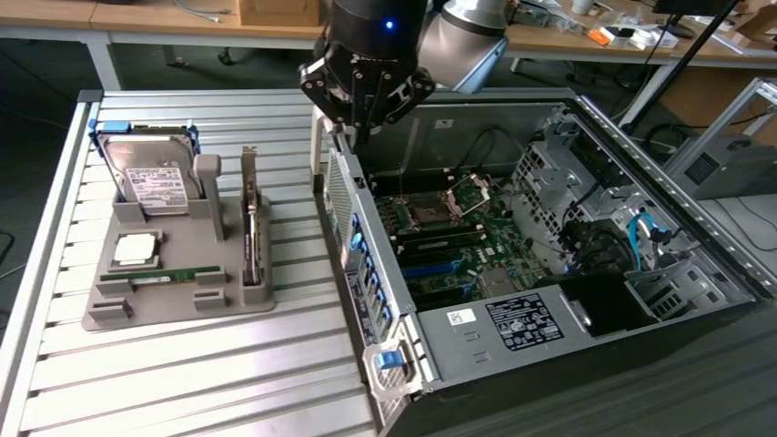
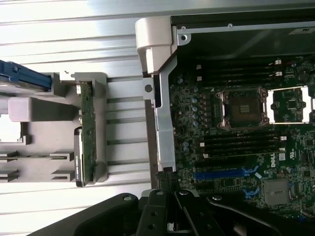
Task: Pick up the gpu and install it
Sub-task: 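Reach for the gpu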
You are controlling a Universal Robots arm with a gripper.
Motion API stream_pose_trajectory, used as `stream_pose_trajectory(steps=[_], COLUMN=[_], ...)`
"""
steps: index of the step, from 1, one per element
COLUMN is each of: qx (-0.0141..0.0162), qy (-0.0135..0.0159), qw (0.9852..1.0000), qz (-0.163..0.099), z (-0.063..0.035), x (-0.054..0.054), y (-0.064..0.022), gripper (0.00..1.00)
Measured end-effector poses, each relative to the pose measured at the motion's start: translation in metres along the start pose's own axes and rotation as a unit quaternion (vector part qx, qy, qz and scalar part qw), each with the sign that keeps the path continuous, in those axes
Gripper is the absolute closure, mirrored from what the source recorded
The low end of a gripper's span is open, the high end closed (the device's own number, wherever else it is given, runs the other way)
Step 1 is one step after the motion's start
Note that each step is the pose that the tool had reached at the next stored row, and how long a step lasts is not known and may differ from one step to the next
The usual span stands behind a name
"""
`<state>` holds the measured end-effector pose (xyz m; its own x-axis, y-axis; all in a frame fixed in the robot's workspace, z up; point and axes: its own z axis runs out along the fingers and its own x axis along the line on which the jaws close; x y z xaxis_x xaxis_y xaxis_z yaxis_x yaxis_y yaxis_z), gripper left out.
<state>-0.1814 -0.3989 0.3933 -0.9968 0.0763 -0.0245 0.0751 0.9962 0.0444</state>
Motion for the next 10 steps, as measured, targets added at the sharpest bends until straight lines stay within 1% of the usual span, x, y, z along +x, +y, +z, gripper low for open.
stream_pose_trajectory(steps=[10], qx=[0.0], qy=[0.0], qw=[1.0], qz=[0.0], z=[-0.0001], x=[0.0058], y=[-0.0005], gripper=[0.89])
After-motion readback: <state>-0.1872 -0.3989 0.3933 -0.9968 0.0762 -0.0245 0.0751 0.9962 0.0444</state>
